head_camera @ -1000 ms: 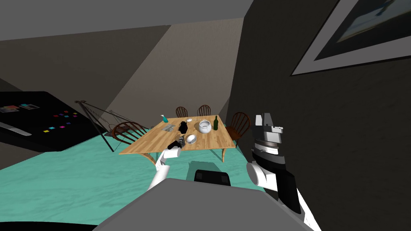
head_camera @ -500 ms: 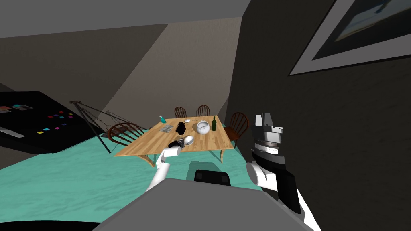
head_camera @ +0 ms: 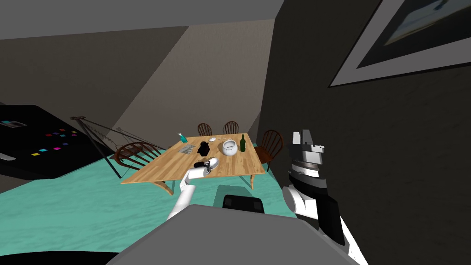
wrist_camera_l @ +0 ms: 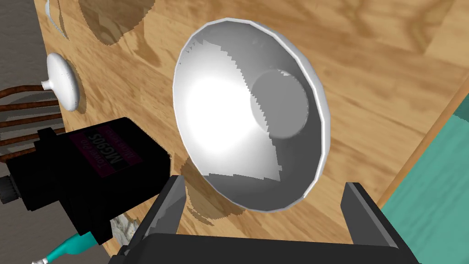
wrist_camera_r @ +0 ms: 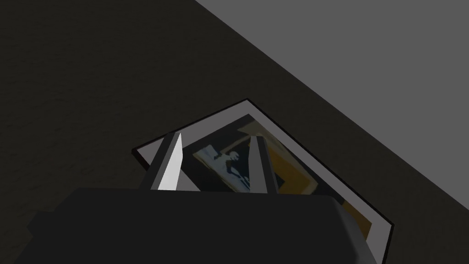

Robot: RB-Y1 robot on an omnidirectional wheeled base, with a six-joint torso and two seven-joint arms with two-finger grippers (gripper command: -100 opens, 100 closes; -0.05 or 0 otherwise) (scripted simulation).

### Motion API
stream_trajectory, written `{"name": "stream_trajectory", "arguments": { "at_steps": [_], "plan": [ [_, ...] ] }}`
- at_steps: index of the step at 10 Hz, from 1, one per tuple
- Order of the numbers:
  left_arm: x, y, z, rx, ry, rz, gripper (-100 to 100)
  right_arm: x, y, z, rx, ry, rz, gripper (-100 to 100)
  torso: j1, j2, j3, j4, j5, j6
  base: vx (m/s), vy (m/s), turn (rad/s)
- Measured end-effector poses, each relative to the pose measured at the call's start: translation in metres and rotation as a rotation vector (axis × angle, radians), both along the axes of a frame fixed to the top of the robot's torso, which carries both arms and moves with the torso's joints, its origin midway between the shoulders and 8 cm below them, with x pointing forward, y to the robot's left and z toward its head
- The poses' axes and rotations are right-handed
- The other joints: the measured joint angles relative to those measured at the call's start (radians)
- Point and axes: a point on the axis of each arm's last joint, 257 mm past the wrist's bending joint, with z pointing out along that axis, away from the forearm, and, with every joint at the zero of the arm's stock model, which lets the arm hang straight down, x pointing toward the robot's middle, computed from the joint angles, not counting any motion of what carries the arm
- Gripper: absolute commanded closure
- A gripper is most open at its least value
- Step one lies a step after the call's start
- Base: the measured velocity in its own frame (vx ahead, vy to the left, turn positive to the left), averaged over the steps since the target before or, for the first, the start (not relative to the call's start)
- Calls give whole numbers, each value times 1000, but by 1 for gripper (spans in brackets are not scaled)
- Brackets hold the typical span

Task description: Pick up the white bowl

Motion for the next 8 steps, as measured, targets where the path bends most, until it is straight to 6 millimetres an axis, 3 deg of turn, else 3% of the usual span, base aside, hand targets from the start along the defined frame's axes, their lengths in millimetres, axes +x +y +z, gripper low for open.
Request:
{"name": "stream_trajectory", "arguments": {
  "at_steps": [4,5,6,8],
  "plan": [
    [-28,0,-28,-29,131,27,-100,0,0,0,0,0,0,0,2,1,1,0,0,0,46,-51,-8],
    [-29,-1,-29,-31,138,28,0,0,0,0,0,0,0,0,4,3,2,1,1,0,0,0,0],
    [-29,-1,-29,-31,137,28,-100,0,0,0,0,0,0,0,5,4,2,1,1,0,6,-8,-55],
    [-29,6,-36,-32,138,36,-100,0,0,0,0,0,0,0,5,4,3,1,1,0,6,-6,-56]
  ]
}}
